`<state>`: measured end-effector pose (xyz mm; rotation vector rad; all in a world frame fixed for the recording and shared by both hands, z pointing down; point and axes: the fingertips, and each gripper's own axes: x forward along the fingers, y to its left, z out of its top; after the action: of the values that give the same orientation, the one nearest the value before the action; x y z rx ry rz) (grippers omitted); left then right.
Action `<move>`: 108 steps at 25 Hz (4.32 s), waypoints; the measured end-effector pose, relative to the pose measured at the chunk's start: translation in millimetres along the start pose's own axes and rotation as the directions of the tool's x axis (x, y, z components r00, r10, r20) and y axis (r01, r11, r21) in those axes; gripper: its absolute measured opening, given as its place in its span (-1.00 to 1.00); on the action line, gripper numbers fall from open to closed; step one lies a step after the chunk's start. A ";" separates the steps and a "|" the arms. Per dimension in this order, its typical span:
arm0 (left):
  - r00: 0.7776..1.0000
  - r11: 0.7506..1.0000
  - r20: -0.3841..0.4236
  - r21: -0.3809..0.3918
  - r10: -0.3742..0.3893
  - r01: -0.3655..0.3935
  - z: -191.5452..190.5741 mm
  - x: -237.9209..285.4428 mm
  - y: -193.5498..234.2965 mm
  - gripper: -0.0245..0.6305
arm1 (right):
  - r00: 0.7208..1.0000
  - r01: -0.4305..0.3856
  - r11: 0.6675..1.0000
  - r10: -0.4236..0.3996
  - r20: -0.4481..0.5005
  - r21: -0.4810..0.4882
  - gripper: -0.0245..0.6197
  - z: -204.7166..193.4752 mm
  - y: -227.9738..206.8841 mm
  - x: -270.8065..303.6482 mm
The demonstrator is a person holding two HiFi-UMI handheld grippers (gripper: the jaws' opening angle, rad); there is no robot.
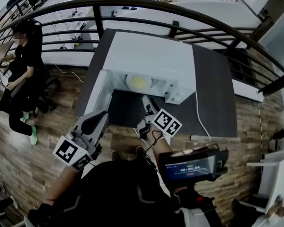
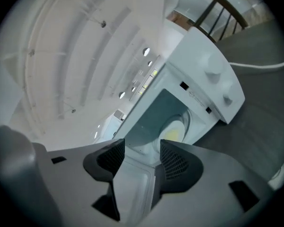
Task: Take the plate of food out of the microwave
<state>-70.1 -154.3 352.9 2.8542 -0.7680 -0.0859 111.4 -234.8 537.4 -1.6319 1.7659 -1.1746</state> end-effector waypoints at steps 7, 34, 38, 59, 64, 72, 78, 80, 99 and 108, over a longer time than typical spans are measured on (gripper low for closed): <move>0.997 0.996 -0.047 0.056 0.068 -0.066 -6.0 -6.2 -14.3 -0.92 | 0.998 0.057 0.965 -0.047 -0.046 0.257 -0.26 -28.5 -62.2 22.2; 0.950 0.957 -0.132 0.101 0.283 -0.271 -18.2 -22.5 13.7 -0.92 | 0.988 0.154 0.746 -0.114 -0.103 0.648 -0.26 -60.8 -127.9 117.6; 0.946 0.954 -0.137 0.094 0.295 -0.284 -21.4 -23.7 13.5 -0.92 | 0.980 0.201 0.708 -0.151 -0.133 0.678 -0.26 -67.6 -133.6 117.1; 0.931 0.946 -0.172 0.100 0.321 -0.307 -31.7 -30.3 12.3 -0.92 | 0.983 0.176 0.675 -0.162 -0.089 0.717 -0.48 -69.2 -130.0 119.7; 0.929 0.946 -0.185 0.098 0.321 -0.308 -34.0 -32.8 13.3 -0.92 | 0.989 0.147 0.709 -0.125 -0.082 0.690 -0.52 -70.4 -130.0 120.4; 0.929 0.948 -0.189 0.101 0.317 -0.303 -34.3 -34.3 14.6 -0.92 | 0.988 0.149 0.724 -0.136 -0.073 0.674 -0.62 -67.7 -129.1 118.3; 0.930 0.949 -0.189 0.107 0.314 -0.298 -33.6 -35.7 16.0 -0.92 | 0.990 0.138 0.742 -0.125 -0.068 0.656 -0.68 -67.3 -127.2 117.6; 0.931 0.949 -0.192 0.110 0.311 -0.294 -33.3 -35.7 16.2 -0.92 | 0.991 0.130 0.748 -0.119 -0.061 0.651 -0.69 -65.7 -125.0 117.0; 0.950 0.967 -0.189 0.108 0.249 -0.232 -33.5 -29.7 6.5 -0.92 | 1.000 0.013 0.775 0.004 -0.026 0.631 -0.88 -60.8 -116.0 87.4; 0.963 0.977 -0.170 0.078 0.207 -0.196 -37.0 -24.4 -6.8 -0.92 | 0.990 -0.036 0.776 0.112 -0.081 0.630 -0.88 -69.1 -81.6 55.5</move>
<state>-84.0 -130.3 388.1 2.7708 -1.0318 0.2206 91.5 -263.4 652.7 -1.0945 1.2642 -1.6236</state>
